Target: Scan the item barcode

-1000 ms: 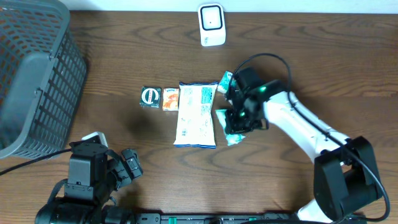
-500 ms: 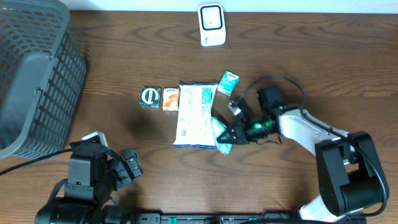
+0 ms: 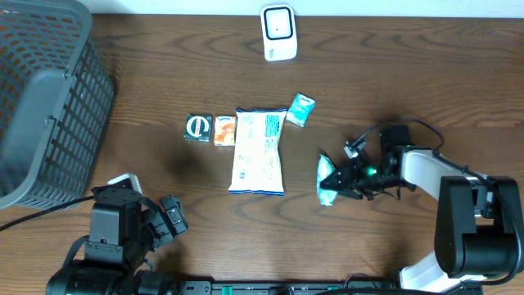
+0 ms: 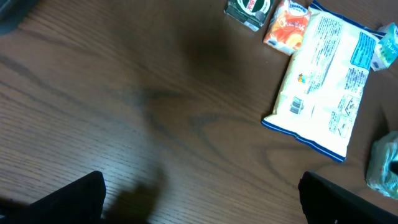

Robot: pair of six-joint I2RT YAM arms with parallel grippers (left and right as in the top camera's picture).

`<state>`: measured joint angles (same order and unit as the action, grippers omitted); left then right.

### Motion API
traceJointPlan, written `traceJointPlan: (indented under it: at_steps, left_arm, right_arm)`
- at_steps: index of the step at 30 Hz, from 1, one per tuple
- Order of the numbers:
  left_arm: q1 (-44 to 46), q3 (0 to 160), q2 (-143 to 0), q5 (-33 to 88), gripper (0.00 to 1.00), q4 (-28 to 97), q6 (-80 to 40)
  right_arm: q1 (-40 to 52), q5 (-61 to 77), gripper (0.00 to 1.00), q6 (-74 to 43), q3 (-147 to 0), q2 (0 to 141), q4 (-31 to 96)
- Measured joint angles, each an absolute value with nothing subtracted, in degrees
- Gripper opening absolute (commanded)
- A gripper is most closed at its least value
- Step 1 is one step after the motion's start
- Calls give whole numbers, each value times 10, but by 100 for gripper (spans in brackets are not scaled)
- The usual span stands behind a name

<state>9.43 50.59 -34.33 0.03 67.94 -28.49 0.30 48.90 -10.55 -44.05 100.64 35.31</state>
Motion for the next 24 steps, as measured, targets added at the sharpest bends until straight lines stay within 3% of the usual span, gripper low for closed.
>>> traceJointPlan:
  at_steps: [4,8,9,12,14,19,24]
  left_arm:
    - [94,506,-343,0,98,679,-285]
    - [94,506,-343,0,98,679,-285]
    - [94,506,-343,0,98,679,-285]
    - [94,506,-343,0,98,680,-285]
    - [94,506,-343,0,98,679,-285]
    - [94,506,-343,0,98,679,-285]
    - [94,506,-343,0,98,679,-285]
  right_arm:
    - [-13,424,29,-101,-476,1006,429]
    - [-18,317,36,-99,-541,1006,520]
    - [-17,288,33,-99,-559,1006,541]
    - [-17,209,8,-98,-605,1007,582]
    - [-18,183,7,-98,-620,1006,585]
    - [-17,155,45,-98,-623,1006,584]
    - [-6,143,57,-97,-623,1006,577]
